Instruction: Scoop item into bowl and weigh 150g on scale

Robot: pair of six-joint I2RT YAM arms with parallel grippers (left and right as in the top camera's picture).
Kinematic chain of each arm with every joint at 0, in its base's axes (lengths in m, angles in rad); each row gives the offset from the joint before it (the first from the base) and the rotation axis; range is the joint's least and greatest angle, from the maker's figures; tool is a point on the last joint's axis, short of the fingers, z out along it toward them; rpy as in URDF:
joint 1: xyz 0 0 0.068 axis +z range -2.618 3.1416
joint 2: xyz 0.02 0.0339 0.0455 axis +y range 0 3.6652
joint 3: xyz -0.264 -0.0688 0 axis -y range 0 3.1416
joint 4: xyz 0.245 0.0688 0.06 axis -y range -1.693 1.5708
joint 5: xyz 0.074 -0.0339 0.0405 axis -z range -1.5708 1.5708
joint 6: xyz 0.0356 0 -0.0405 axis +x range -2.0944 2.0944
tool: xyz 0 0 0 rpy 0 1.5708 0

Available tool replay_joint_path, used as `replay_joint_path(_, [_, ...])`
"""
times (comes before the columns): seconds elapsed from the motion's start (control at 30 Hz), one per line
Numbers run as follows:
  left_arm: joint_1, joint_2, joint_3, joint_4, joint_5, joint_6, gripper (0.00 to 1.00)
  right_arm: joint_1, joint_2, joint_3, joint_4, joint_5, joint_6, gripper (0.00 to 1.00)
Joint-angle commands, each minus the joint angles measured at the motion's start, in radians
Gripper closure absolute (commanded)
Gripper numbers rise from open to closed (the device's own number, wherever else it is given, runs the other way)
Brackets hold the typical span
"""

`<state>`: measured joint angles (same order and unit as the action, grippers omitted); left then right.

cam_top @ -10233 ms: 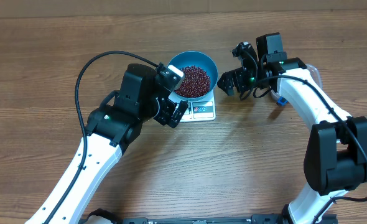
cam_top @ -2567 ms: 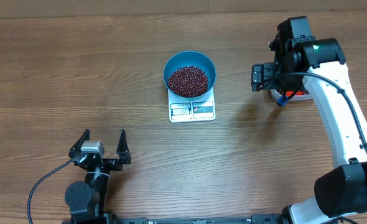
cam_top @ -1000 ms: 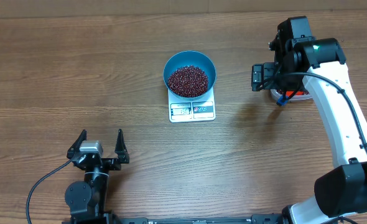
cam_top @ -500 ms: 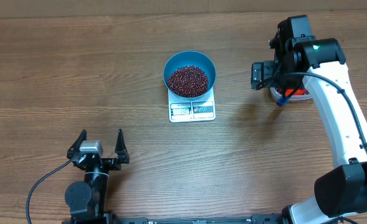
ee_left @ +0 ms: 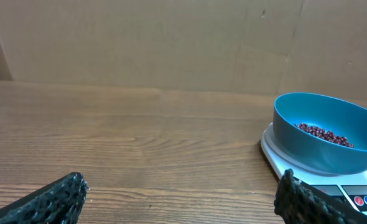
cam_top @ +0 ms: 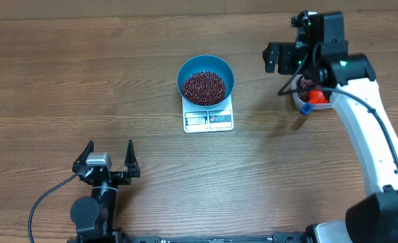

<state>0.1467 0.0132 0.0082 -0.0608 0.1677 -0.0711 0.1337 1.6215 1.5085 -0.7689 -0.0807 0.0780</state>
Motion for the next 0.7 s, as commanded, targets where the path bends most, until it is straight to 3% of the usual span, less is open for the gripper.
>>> replay_joint_path(0.0, [0.012, -0.010, -0.003, -0.003, -0.010, 0.023, 0.00, 0.006, -0.097, -0.063, 0.048, -0.030, 0.005, 0.00])
replay_joint_path(0.67, [0.012, -0.010, -0.003, -0.003, -0.010, 0.023, 0.00, 0.006, -0.542, -0.780, 0.804, -0.052, 0.031, 0.00])
